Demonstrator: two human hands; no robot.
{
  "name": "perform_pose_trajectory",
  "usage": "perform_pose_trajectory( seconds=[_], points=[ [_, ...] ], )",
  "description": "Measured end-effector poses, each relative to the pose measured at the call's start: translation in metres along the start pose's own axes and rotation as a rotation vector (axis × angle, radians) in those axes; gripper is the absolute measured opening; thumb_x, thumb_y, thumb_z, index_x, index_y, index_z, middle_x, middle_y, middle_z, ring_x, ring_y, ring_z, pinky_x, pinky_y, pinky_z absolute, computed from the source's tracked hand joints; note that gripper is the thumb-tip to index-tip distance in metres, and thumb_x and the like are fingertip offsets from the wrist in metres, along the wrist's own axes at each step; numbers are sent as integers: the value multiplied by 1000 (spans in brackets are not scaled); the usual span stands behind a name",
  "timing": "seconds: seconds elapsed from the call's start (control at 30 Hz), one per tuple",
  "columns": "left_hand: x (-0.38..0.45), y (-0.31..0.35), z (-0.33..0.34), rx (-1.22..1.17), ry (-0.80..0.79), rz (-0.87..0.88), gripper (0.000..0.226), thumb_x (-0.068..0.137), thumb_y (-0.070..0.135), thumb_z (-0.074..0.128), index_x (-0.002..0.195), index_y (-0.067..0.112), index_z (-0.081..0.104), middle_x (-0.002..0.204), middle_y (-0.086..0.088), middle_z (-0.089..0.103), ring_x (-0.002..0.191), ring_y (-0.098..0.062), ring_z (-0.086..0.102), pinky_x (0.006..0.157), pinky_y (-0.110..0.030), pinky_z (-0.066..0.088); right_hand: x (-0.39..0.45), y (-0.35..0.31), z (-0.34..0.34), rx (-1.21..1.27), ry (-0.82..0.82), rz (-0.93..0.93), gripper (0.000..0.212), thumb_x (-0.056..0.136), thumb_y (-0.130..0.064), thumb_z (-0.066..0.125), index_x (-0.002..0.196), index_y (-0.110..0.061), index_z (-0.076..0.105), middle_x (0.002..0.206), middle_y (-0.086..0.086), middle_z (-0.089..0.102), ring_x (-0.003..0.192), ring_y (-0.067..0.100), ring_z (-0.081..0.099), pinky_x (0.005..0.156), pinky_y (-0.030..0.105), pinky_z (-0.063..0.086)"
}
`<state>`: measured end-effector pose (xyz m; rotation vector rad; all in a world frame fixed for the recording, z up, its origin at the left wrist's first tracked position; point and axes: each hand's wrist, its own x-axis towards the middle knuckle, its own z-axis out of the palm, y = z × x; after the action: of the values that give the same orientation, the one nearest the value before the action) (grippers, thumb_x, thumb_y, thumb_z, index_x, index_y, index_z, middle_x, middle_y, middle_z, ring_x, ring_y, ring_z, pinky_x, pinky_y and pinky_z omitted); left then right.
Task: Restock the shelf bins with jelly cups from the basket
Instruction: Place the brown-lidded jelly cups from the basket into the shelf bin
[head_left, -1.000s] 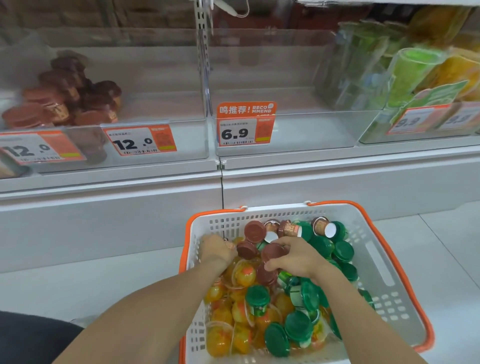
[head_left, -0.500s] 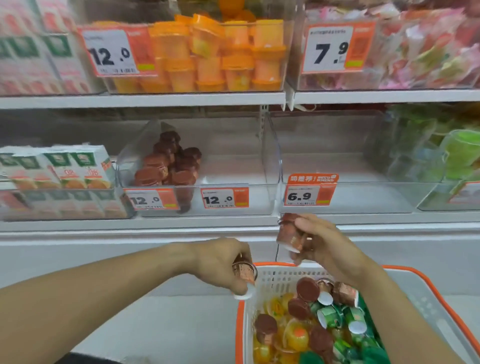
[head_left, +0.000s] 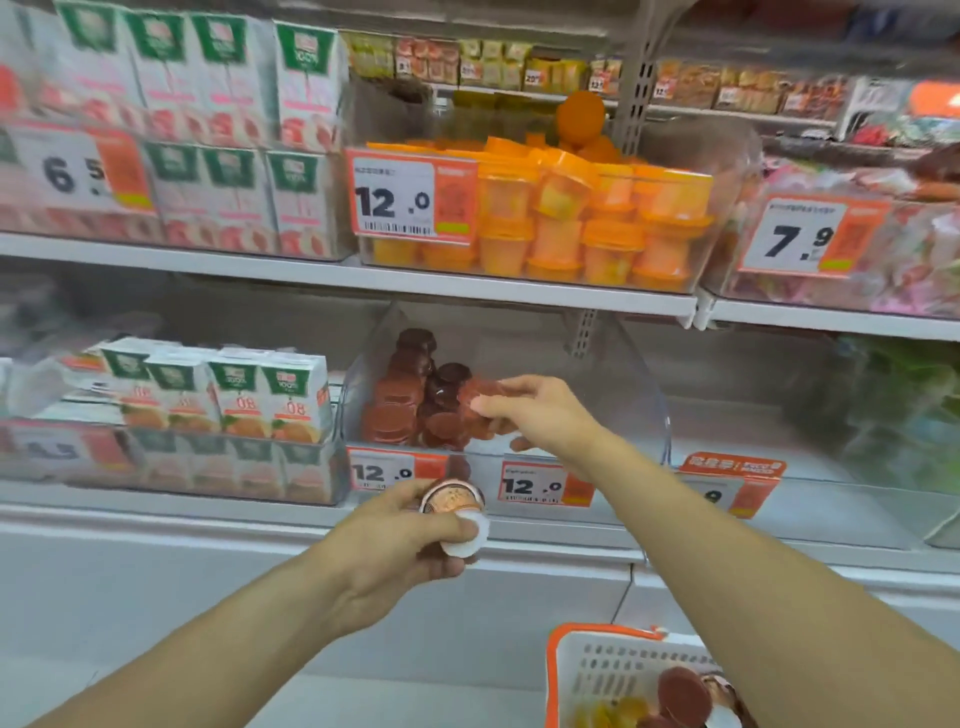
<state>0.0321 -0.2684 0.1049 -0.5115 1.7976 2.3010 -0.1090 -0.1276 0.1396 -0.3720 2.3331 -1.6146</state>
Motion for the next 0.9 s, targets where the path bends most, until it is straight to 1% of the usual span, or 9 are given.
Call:
perform_pose_trajectory(
  seconds=[0.03,0.1,0.2,0.33,0.43,0.57,0.73,0.83,0.9],
  points=[
    [1,3,-4,-29,0,-15,30,82,-4,71,110,2,65,89,-14,70,70,-26,67,58,-27,50,9,-1,4,-56,-53,32,34,80,-29,82,106,-21,62,82,0,73,80,14,67,70,33,52],
    [1,8,-11,-60,-14,-18,25,81,4,72,106,3,66,82,-11,67,70,-25,64,59,-27,44,23,-2,11,-160,-146,73,35,79,-28,83,108,-23,64,96,3,74,86,15,68,78,34,56],
    [1,13,-18,-125,-19,-34,20,78,20,74,93,8,69,81,-11,61,76,-29,56,59,-31,40,35,-2,20,-242,-224,103,47,77,-23,85,118,-21,63,111,5,71,98,22,71,92,44,58],
    [3,13,-23,-145,37,-41,20,90,23,64,95,5,71,86,-16,63,71,-32,58,54,-33,42,40,-2,22,-242,-288,122,53,78,-18,83,127,-16,63,109,7,70,100,24,71,89,42,59],
    [2,12,-22,-98,37,-50,20,92,19,62,91,3,73,82,-17,64,70,-35,60,52,-33,42,39,-6,18,-130,-357,184,35,88,-17,73,122,-15,66,110,7,68,91,20,67,83,38,60],
    [1,9,-17,-19,27,-33,24,94,18,59,100,0,73,81,-14,64,72,-32,60,53,-31,46,42,-3,19,-187,-314,213,31,92,-19,70,121,-7,67,115,11,67,87,22,68,76,38,62],
    [4,9,-9,117,91,85,15,93,11,61,105,11,71,91,-17,69,68,-23,60,54,-30,49,44,-4,20,-217,-294,209,24,93,-18,69,112,-3,70,112,11,68,81,25,69,67,34,60],
    [4,11,-3,113,103,129,13,92,10,62,100,13,73,92,-17,72,65,-21,58,55,-30,51,47,-5,19,-200,-259,265,23,89,-15,70,107,0,71,111,16,67,76,31,70,68,39,61],
    [4,12,1,117,111,159,14,92,10,62,98,16,73,91,-14,73,64,-21,59,56,-30,52,49,-5,21,-234,-246,300,29,86,-20,70,108,-1,69,111,17,68,75,33,68,75,45,62]
  ],
)
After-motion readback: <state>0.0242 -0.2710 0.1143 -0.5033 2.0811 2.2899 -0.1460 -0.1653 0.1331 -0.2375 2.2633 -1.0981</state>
